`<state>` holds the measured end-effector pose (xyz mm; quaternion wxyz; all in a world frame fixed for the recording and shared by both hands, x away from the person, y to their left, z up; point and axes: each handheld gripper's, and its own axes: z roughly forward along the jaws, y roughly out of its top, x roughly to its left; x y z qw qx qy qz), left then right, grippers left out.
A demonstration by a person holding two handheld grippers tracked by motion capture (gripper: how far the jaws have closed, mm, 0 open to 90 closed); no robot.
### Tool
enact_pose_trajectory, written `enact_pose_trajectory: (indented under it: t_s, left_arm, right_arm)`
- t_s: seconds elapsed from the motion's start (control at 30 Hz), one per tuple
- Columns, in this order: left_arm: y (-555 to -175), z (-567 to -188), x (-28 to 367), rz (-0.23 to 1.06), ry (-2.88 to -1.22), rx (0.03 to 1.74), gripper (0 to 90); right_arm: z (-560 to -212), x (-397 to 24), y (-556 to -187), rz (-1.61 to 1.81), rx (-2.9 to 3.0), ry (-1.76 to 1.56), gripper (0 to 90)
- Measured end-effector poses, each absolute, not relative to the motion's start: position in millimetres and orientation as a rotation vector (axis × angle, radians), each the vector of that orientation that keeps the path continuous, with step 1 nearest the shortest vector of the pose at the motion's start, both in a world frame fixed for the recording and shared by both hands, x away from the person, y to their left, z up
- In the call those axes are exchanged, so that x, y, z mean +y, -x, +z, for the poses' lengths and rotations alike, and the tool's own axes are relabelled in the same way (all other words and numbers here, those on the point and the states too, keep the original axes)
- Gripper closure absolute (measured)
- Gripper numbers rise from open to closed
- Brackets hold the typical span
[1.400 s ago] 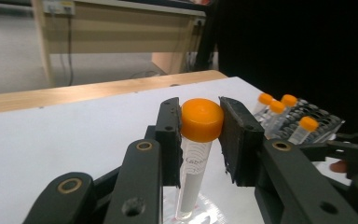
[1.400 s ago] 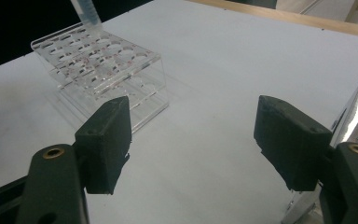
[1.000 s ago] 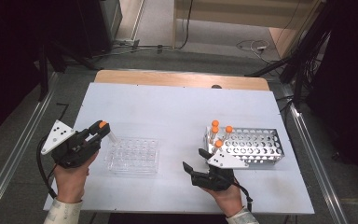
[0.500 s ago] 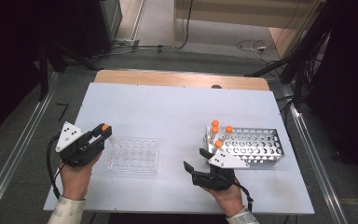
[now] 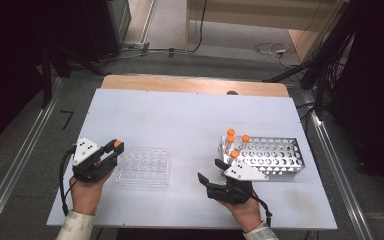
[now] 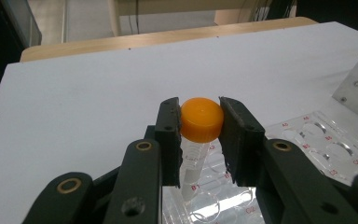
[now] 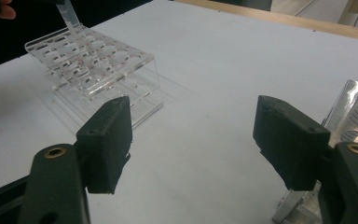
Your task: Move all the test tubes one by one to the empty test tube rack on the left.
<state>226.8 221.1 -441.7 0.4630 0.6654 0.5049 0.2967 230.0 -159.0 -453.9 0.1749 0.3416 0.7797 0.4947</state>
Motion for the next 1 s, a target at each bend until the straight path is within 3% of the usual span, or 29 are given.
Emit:
enact_pose_trajectory:
  t_s: [0.2,0.37,0.7,1.0]
  left_arm:
    - [-228,-443,223,0.705,-1.637,1.248,67.0]
    - [-228,-442,223,0.701,-1.626,1.245,59.1]
    - [-227,-436,222,0.742,-1.557,1.310,17.9]
    - [-226,-435,226,0.745,-1.516,1.330,12.8]
  right_arm:
    - [-454,-159,-230,1.401,2.210,-0.970,26.7]
    - [-454,-159,-230,1.401,2.208,-0.968,26.7]
    - [-451,-165,-228,1.410,2.192,-0.973,26.7]
    - [-445,-181,-226,1.406,2.154,-0.996,27.0]
